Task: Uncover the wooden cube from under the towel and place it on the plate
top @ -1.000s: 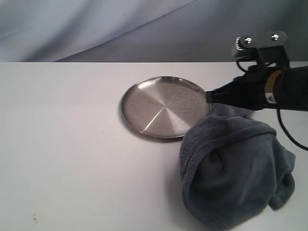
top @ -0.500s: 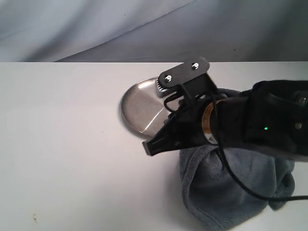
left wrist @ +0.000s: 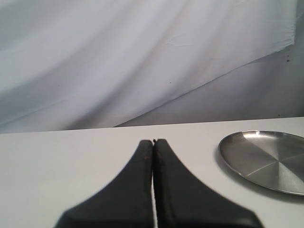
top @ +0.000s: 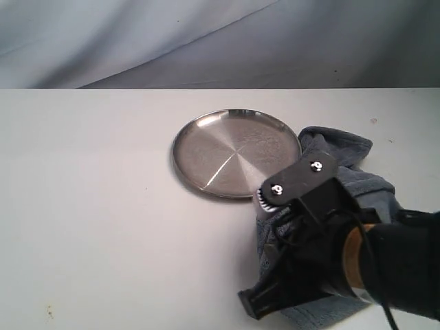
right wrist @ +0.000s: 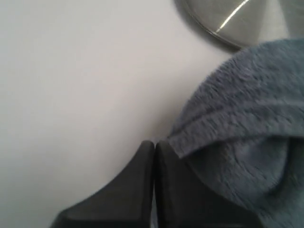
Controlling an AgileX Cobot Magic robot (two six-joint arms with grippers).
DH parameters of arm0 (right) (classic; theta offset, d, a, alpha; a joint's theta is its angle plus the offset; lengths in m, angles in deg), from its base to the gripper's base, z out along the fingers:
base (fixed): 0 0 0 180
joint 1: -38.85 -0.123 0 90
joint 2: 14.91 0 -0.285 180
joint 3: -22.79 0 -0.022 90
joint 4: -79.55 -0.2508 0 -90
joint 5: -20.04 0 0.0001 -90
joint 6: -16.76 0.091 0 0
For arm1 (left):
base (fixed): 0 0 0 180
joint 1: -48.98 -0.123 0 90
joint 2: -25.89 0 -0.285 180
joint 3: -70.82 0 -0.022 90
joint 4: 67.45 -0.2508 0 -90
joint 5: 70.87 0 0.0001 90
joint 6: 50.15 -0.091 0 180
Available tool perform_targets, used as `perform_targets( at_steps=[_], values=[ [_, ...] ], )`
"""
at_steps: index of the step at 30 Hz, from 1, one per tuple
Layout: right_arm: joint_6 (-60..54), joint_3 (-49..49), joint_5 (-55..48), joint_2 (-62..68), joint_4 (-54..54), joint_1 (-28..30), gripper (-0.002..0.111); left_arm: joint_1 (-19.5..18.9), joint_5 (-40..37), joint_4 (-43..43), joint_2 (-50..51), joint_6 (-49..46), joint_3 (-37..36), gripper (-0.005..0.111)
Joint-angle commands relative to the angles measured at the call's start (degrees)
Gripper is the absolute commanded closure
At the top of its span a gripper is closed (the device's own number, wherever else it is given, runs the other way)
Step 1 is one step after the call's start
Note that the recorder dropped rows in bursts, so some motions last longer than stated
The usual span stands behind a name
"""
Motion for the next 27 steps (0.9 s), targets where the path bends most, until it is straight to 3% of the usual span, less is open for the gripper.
perform_targets(
  at_steps=[1,10,13,21,24,27],
  values=[
    [5.57,-3.68,-7.97,-6.75,4.53,-0.12,0.108,-0.12,0.62,0.14,-0.24,0.14,-0.25,0.107],
    [16.22,-5.84,-18.69,-20.02,12.73,0.02,0.108,-0.12,0.62,0.14,-0.24,0.14,-0.25,0.107],
    [16.67,-5.84,-21.14,-23.80,14.11,2.60,0.108,-0.12,0.62,0.14,-0.24,0.14,-0.25,0.107],
    [12.08,-5.84,-15.70,-25.90,13.06,16.77,0.108,-0.12,0.62,0.14,-0.24,0.14,-0.25,0.107],
    [4.60,-5.84,-8.28,-25.20,8.95,23.51,0.108,-0.12,0.62,0.14,-0.24,0.14,-0.25,0.107],
    [-13.30,-5.84,3.86,-20.49,-5.13,32.36,0.108,-0.12,0.62,0.14,-0.24,0.14,-0.25,0.107]
  ],
)
